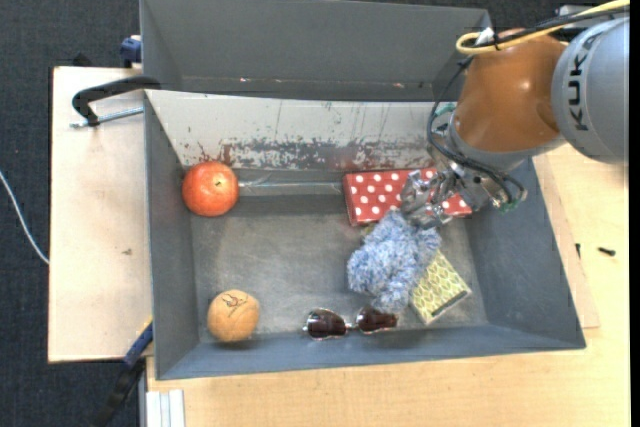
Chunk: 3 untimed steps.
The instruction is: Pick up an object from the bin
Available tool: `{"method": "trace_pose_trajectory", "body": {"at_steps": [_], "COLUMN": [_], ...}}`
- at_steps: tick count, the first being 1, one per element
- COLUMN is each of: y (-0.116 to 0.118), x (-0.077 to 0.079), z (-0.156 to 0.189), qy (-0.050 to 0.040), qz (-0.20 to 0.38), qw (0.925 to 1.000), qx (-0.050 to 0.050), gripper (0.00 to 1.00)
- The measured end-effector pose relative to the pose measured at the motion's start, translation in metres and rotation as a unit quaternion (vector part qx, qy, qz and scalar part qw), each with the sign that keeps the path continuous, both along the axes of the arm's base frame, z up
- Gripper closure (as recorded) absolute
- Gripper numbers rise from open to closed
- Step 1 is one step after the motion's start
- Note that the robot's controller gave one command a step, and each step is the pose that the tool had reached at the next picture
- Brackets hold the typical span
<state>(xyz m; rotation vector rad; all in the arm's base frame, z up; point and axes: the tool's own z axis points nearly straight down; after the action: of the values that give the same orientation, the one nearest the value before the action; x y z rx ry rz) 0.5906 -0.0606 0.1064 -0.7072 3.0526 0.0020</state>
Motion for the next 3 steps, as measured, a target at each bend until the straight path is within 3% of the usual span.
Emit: {"method": "trace_pose_trajectory", "body": {"at_steps": [1,2,3], "y": [0.009,0.009,0.009], "x": [-0.001,-0.031,-0.031], "z": [0.035,-0.025,-0.029], "qy": [0.0043,0.0040,0.0009], "qz": [0.037,0.077,0.076], "qw": [0.9993,0.9971,0.9971], "qx": [0.000,-0.003,-0.003], "gripper": [1.00,0.00,1.00]}}
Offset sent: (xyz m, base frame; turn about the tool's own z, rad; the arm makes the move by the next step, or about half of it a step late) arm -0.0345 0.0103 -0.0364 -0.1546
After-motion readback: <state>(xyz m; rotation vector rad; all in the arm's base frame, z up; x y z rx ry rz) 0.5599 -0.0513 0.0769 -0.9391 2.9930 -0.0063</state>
